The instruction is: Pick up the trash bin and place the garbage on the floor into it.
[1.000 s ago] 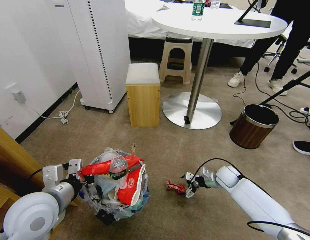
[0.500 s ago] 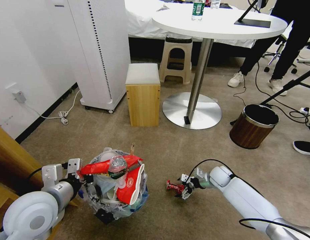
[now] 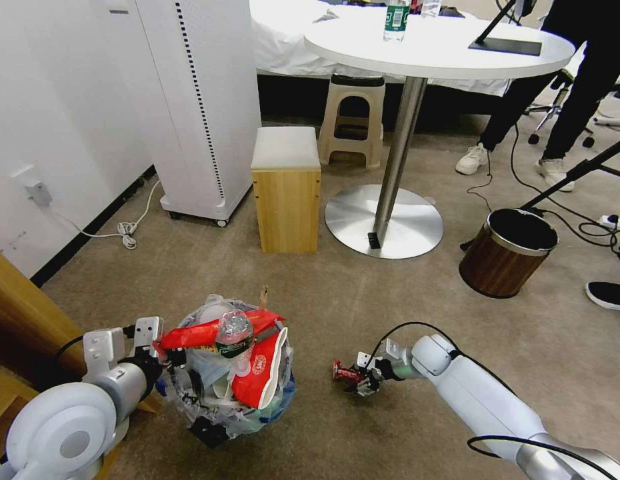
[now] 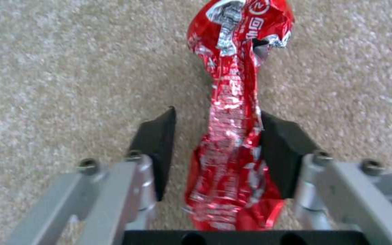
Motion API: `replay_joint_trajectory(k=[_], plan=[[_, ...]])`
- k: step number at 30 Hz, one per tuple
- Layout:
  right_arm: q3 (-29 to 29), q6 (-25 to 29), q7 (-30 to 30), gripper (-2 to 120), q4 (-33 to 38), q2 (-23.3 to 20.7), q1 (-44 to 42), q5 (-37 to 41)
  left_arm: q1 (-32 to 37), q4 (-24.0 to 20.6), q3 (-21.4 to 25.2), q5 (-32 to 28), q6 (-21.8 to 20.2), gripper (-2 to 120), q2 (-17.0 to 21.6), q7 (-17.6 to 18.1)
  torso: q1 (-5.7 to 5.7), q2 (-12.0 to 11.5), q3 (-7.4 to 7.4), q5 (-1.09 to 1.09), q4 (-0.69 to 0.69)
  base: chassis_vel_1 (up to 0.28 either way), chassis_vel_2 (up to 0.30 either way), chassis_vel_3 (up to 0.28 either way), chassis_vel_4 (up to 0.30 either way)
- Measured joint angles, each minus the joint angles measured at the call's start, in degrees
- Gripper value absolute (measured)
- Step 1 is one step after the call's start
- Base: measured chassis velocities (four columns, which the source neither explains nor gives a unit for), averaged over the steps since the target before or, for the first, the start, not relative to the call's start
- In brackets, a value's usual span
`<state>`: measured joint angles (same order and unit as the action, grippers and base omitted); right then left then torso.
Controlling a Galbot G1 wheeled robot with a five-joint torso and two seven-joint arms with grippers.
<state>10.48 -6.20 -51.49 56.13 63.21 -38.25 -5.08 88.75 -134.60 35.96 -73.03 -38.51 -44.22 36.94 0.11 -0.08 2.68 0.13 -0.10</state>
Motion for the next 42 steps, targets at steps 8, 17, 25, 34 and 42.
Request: replay_joint_trajectory(k=[8, 17, 25, 34, 42], plan=[[-0.4, 0.4, 0.1, 25, -1.5, 1.1, 0.6, -1.1, 0.1, 0.0, 0.0, 0.0, 0.0, 1, 0.1, 0.0, 0.0, 0.0, 0.0, 0.0, 0.0, 0.0, 0.0, 0.0, 0.0], [-1.0, 1.0, 0.0, 16, -2.7, 1.5, 1.0, -2.1, 0.0, 0.3, 0.0, 0.1, 0.0, 1, 0.1, -0.2, 0.0, 0.0, 0.0, 0.01, 0.01, 0.0, 0.0, 0.0, 0.0], [-2.0, 1.1, 0.8, 14, 1.0, -1.8, 0.3, 0.5, -0.2, 0.6, -0.5, 0.4, 0.1, 1, 0.0, -0.3, 0.0, 0.0, 0.01, 0.01, -0.01, 0.0, 0.0, 0.0, 0.0], [-4.5, 0.2, 2.3, 14, 15.6, -8.6, -0.7, 10.8, 0.0, 0.2, -0.6, 0.4, 0.1, 1, 0.1, -0.4, 0.0, 0.0, 0.01, 0.0, -0.01, 0.0, 0.0, 0.0, 0.0], [-10.9, 1.6, 0.7, 14, 27.5, -12.3, 0.7, 21.3, 0.2, -0.1, -1.3, 0.5, 0.1, 1, 0.1, -0.5, 0.0, 0.0, 0.01, 0.0, 0.0, 0.0, 0.0, 0.0, 0.0]])
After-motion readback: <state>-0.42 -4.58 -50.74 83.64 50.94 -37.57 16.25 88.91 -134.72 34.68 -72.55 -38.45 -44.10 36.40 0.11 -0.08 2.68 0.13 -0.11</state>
